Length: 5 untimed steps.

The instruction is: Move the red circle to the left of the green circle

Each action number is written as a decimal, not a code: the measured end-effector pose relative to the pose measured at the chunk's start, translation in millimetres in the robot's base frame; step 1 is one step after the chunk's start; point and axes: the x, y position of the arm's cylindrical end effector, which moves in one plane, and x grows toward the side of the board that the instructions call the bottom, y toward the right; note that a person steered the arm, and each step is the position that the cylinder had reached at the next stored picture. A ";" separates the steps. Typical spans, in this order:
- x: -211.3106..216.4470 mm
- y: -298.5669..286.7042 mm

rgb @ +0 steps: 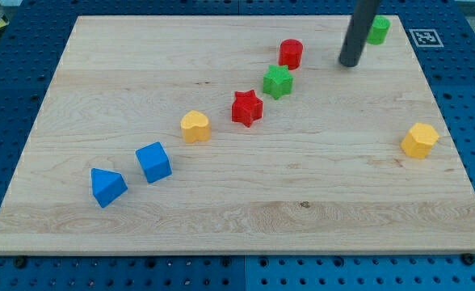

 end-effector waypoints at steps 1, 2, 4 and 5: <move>20.9 -39.7; 22.7 -84.2; -36.6 -65.1; -37.6 -61.5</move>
